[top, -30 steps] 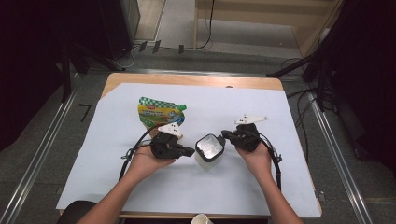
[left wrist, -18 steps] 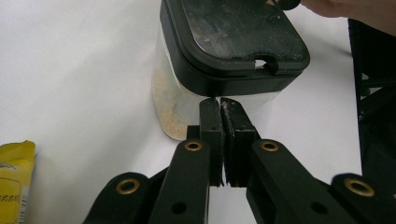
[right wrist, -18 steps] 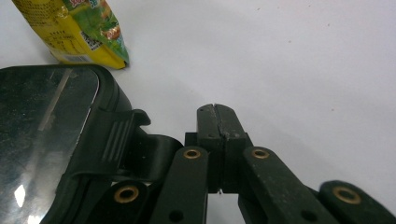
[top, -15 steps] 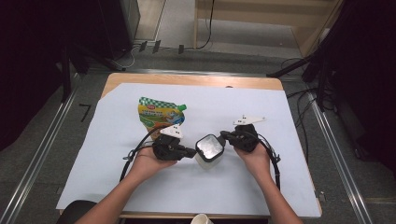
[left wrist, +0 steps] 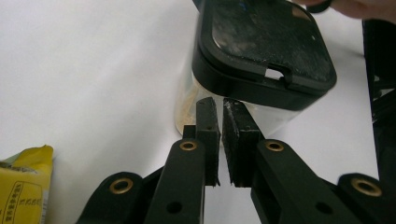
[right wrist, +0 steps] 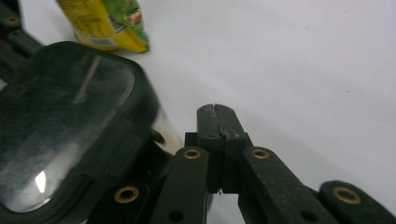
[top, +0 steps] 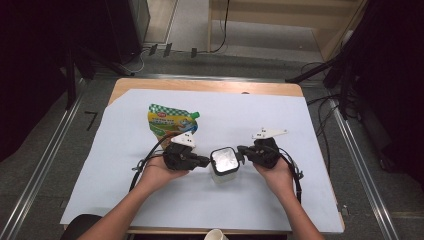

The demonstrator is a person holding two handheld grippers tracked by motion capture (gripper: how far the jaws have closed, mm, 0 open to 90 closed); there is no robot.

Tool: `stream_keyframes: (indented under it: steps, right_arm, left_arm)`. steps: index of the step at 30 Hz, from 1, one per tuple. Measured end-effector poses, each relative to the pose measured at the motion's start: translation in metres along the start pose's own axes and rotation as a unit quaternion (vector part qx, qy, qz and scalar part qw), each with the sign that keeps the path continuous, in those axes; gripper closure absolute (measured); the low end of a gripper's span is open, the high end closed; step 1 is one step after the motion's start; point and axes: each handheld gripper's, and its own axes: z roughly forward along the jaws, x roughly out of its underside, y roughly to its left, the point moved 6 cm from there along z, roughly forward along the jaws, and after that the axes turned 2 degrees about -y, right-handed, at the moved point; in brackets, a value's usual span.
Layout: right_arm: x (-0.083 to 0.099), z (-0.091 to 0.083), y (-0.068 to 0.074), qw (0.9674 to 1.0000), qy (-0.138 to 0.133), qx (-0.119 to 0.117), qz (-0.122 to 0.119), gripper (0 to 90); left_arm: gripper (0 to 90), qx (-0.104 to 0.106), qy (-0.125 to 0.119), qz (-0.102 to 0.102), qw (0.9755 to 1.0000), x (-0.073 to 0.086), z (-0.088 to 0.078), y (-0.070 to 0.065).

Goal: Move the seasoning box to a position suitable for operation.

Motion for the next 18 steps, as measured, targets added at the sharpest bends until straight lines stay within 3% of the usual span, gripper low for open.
stream_keyframes:
  steps: [4, 7, 11, 16, 18]
  right_arm:
    - [0.003, -0.003, 0.005, 0.9998, 0.005, 0.014, -0.012, 90.0]
    - [0.007, -0.005, 0.005, 1.0000, 0.005, 0.000, 0.008, 90.0]
    - [0.008, -0.009, 0.005, 1.0000, 0.007, 0.005, 0.003, 90.0]
    - [0.008, -0.018, 0.005, 0.9999, 0.001, 0.013, -0.001, 90.0]
    - [0.008, -0.027, 0.005, 0.9999, -0.007, 0.012, 0.006, 90.0]
  left_arm:
    - [85.8, 0.001, 0.000, 0.001, 1.0000, -0.001, 0.001, -0.002]
    - [85.5, 0.003, 0.000, 0.002, 1.0000, -0.002, 0.002, -0.002]
    - [83.0, 0.006, 0.001, 0.006, 1.0000, -0.003, 0.001, 0.000]
    - [73.8, 0.022, 0.001, 0.013, 0.9997, -0.004, -0.005, -0.002]
    - [62.7, 0.030, -0.001, 0.021, 0.9993, -0.003, -0.009, -0.005]
